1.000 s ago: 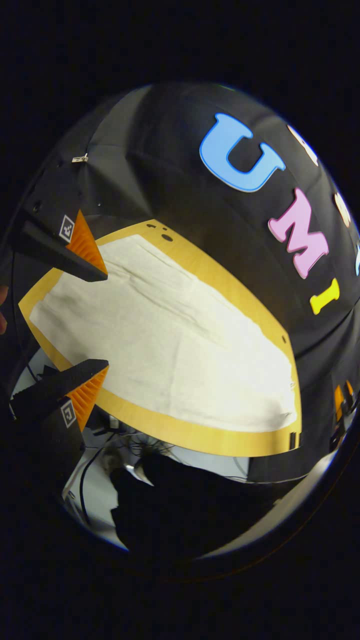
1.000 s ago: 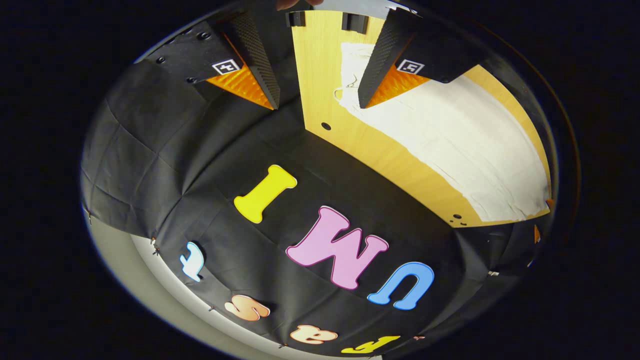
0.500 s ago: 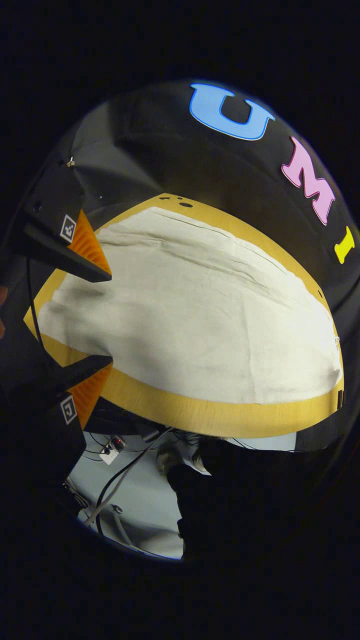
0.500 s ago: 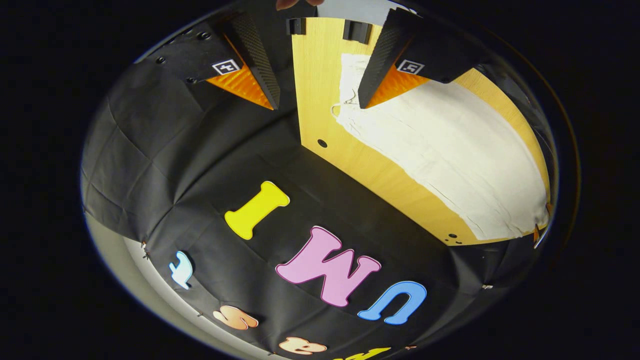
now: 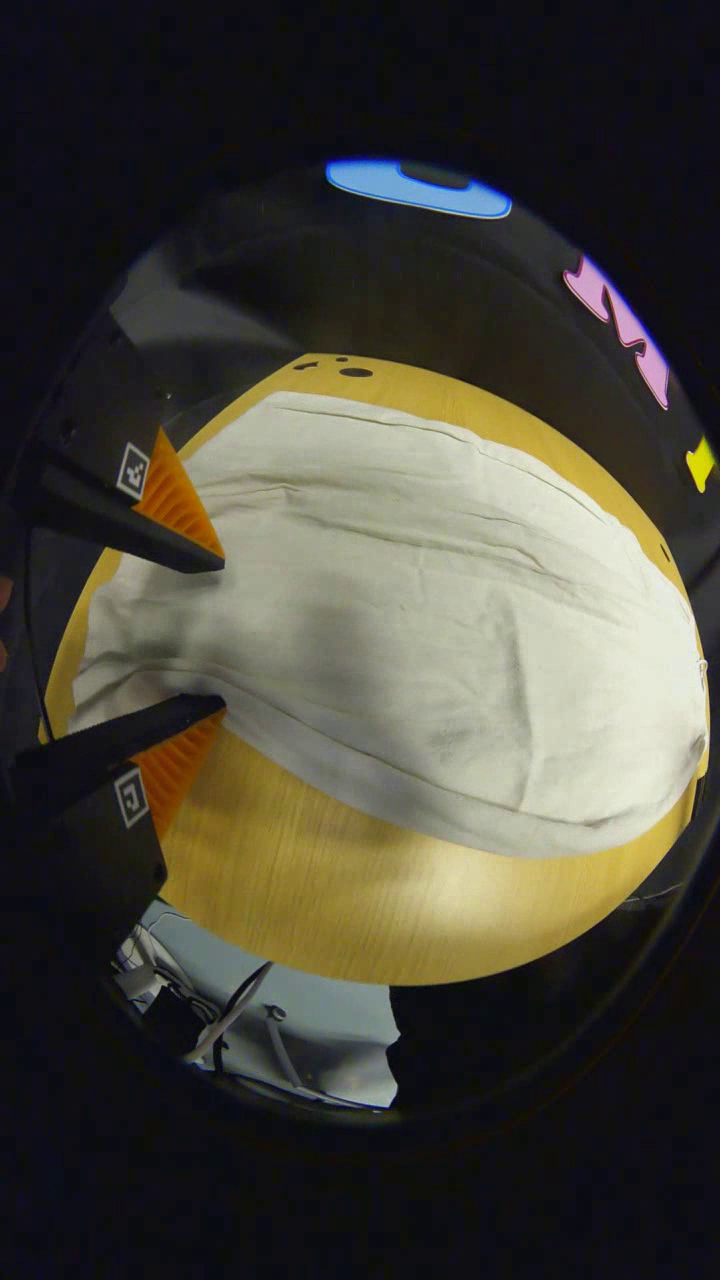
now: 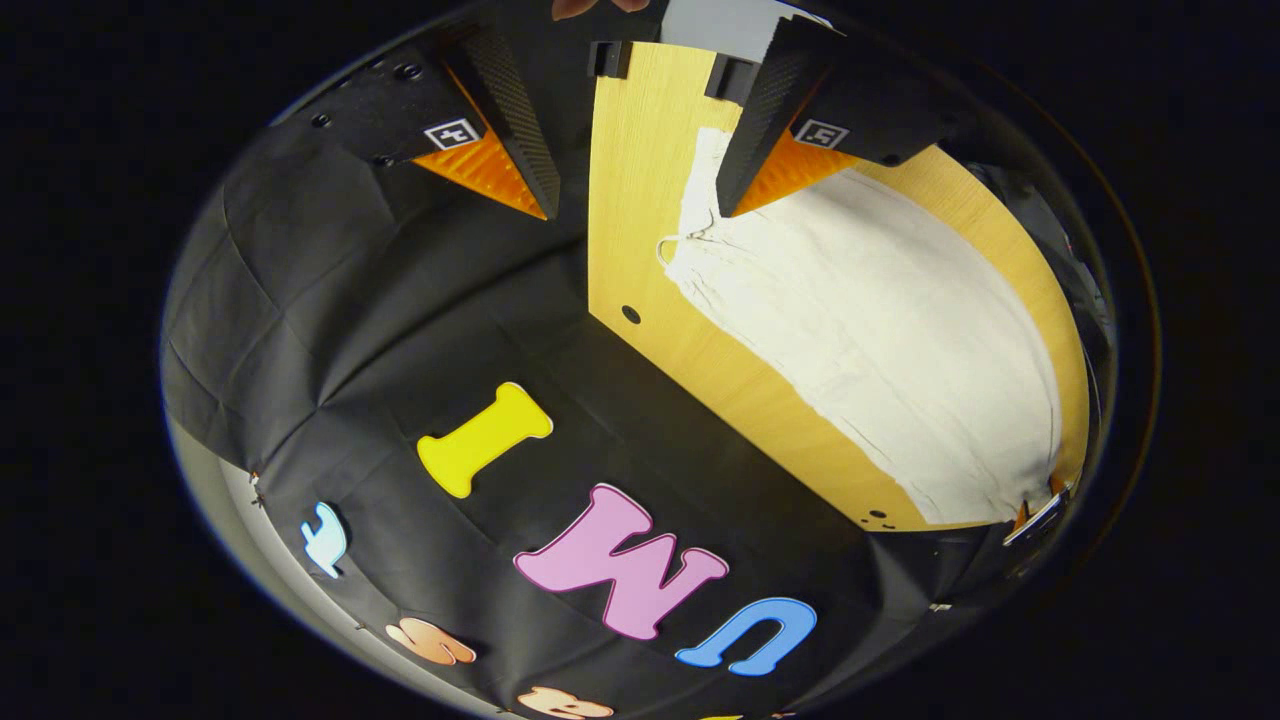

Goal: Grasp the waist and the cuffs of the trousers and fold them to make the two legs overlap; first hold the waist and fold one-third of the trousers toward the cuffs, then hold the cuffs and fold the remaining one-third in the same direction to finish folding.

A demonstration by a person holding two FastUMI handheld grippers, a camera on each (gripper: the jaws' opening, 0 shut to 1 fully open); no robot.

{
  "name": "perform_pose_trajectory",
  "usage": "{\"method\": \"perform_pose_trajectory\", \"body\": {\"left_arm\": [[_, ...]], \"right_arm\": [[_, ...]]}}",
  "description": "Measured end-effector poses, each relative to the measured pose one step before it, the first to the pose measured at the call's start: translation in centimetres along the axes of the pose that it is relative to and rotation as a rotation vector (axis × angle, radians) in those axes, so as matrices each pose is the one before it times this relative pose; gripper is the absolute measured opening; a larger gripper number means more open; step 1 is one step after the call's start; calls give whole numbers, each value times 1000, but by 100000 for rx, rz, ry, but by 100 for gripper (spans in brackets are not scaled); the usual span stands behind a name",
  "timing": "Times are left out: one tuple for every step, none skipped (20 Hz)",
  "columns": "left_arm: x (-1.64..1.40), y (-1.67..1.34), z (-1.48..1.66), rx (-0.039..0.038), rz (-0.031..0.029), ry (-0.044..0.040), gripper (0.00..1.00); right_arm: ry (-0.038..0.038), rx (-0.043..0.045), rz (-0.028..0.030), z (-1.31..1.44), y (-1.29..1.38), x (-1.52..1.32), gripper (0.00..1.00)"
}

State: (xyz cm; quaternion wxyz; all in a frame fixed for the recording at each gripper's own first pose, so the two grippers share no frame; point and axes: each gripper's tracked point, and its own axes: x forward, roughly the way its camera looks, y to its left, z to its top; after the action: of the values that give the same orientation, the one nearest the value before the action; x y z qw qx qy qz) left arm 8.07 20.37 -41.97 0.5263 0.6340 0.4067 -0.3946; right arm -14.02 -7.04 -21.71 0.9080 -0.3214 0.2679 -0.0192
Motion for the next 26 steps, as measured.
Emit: {"method": "perform_pose_trajectory", "body": {"left_arm": [[314,222,-11,-1026,-3809,1233,80],[128,182,33,-1748,-5086,707,67],[216,-30,7,-3050,-5530,1735,59],[54,-402,-273,-3822,-4961,1666,56],[56,-544,45,-4124,-5613,1460,50],[-22,-409,-10,-2787,-4840,1221,47],[-86,-200,303,-1227,-2723,419,35],[-71,-85,331,-274,-1782,-515,30],[13,-82,177,505,-613,-316,22],[-92,33,-101,1534,92,569,17],[106,-24,108,1158,736,-97,12],[-78,76,-185,-345,953,504,10],[22,-30,7,-1493,678,172,7],[20,-45,-35,-823,589,-134,6],[-14,34,19,-179,520,-41,6],[3,24,-1,206,542,-31,6],[-23,-83,55,290,459,350,6],[-17,6,-37,-176,442,353,6],[5,21,24,-518,285,329,6],[4,73,-11,-795,202,471,6],[43,58,60,-1038,66,619,6],[52,39,-119,-1226,12,789,6],[-6,-8,95,-1331,-5,893,6],[17,4,-36,-1029,-43,720,6],[-126,13,109,-724,35,468,6],[24,4,-1,-304,126,193,6]], "right_arm": [[245,-1579,1621,-316,303,323,97],[128,-1601,1805,-224,285,230,97],[152,-2143,1962,-162,385,420,97],[-287,-2378,2097,-204,340,611,97],[-267,-2853,1920,-131,324,599,97],[96,-3861,2837,-368,494,675,97],[347,-4805,3128,-406,625,667,97],[410,-5856,3813,-486,733,719,97],[970,-6260,4529,-716,1122,663,97],[1206,-5924,4011,-918,955,781,97],[968,-5316,3725,-536,932,710,96],[136,-4871,3992,-131,920,920,96],[672,-4477,5241,-224,1253,878,96],[858,-4246,5194,-499,1433,1002,96],[911,-3932,4725,-327,1040,944,96],[619,-3481,3882,-269,741,906,96],[663,-2558,3538,-138,513,826,96],[-250,-1866,2847,14,177,845,96],[-597,-1747,1937,111,-248,902,96],[-198,-1089,2527,22,-234,858,96],[-275,-945,2230,21,-200,734,96],[-1902,-1107,1398,348,-429,587,96],[-1983,-1869,-1250,332,-1027,521,93],[-804,-453,747,65,-459,410,92],[-375,1109,1937,68,-281,349,92],[1034,2477,4175,-138,400,287,92]]}}
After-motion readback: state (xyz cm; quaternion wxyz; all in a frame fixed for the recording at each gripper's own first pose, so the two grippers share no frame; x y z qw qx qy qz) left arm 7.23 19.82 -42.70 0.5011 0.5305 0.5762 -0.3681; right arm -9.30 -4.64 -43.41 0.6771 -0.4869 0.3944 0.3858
